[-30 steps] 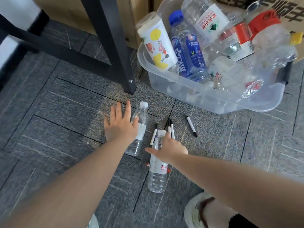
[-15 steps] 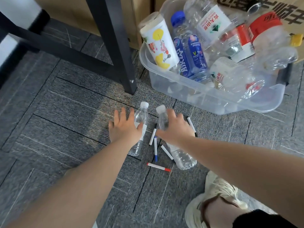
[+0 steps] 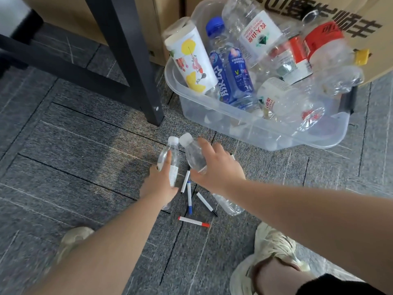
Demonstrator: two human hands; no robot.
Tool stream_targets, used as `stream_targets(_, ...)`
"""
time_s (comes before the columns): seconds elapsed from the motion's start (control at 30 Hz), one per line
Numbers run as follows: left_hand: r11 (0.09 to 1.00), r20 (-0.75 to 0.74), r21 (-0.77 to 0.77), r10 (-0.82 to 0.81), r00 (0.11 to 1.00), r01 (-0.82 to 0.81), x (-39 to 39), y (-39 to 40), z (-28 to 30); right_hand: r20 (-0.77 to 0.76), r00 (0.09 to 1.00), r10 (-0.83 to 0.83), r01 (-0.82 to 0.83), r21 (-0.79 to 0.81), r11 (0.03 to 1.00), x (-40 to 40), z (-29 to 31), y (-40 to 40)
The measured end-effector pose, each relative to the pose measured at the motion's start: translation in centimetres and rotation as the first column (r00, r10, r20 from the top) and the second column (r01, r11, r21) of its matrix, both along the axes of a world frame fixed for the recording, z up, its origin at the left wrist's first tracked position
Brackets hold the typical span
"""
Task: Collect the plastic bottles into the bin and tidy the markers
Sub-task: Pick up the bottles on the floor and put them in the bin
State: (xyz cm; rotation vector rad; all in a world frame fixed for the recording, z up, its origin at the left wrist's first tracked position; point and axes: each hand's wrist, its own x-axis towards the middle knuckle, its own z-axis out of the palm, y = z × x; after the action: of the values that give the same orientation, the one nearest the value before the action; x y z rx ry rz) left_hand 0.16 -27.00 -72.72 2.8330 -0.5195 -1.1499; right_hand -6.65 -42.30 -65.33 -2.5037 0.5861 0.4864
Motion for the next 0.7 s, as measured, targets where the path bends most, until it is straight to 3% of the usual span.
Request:
stream_targets(0.13, 0.999, 0.076, 0.049, -0.01, 0.997, 0.006, 0.9, 0.2, 2.9, 0.033, 0.997, 0.064, -0.063, -0.007, 0.998, -0.1, 2.8, -0.2)
stream_targets(0.3, 0.998, 0.131, 0.046, -0.056, 0.99, 0.051, 2.6, -0.4, 10.3, 0.14, 0.99, -0.001, 0.003, -0.018, 1.0, 0.8, 8.1, -1.5)
stream_targets(0.53, 1.0, 0.285, -0.008, -0.007, 0.959, 0.009, 2.4, -2.1, 19.6, 0.257, 0.965, -0.054, 0.08, -0.091, 0.993, 1.1, 16.1, -3.7)
stream_targets(0.7, 0.991, 0.362, -0.132, 0.065, 0.93, -0.018, 1.0, -4.2, 23.2, 0.349, 0.924, -0.156, 0.192, -0.073, 0.979, 1.2, 19.5, -6.7)
